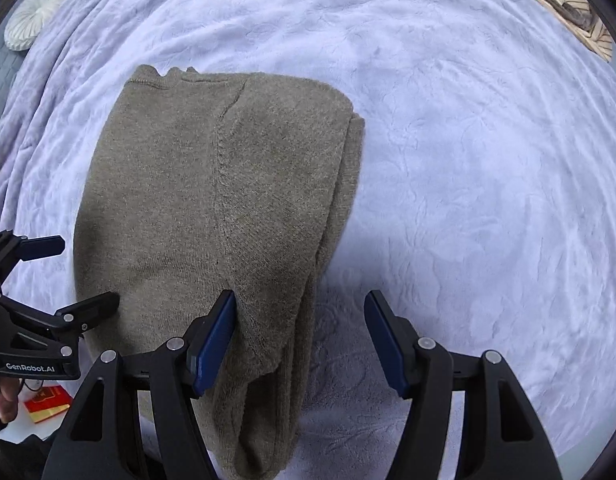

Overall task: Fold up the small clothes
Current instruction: 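Lower the folded end onto the sweater and open both grippers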

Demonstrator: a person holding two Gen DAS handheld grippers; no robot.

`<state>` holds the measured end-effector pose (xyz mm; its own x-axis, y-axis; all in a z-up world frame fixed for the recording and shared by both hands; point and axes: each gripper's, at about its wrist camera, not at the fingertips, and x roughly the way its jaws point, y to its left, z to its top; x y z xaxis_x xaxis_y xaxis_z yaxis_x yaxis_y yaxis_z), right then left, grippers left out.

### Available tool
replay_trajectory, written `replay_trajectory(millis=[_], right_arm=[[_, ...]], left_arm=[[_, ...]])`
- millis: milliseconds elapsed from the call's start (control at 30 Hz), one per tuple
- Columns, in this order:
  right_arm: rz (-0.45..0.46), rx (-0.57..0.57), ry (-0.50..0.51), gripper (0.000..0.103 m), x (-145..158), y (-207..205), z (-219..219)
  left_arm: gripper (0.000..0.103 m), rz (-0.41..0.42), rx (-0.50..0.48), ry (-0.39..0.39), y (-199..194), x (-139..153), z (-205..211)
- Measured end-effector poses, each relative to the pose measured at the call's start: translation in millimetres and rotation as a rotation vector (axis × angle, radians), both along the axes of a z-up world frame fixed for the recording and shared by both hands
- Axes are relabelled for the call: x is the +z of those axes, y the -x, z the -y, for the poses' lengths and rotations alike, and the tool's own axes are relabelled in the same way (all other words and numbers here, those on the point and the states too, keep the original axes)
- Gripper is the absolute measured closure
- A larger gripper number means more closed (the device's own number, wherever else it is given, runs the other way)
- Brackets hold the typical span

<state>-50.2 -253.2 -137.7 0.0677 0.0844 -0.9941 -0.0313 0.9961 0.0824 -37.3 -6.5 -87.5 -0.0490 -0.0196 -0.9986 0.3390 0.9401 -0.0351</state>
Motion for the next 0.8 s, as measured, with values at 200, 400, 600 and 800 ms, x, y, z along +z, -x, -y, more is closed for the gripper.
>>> replay_trajectory(millis=[200,400,600,800], right_arm=[[0.162,0.114,-0.235,0.037,55,18,-14],[0.022,0.175,-0.291,0.042,24,26,-34],[-0.092,0.103,-0.274,0.046,-17,45,-21],[-0.067,0.194,-0.265,0.045,-3,58,-34]], left_arm=[[0.001,0.106,0.026,0.239,12,48,-12],[0.011,0.011,-0.015,0.233,30,26,3],[0.011,-0.064,-0.106,0.039,59,-18,22],[0.011,0.066,-0.082,0.058,65,22,14]])
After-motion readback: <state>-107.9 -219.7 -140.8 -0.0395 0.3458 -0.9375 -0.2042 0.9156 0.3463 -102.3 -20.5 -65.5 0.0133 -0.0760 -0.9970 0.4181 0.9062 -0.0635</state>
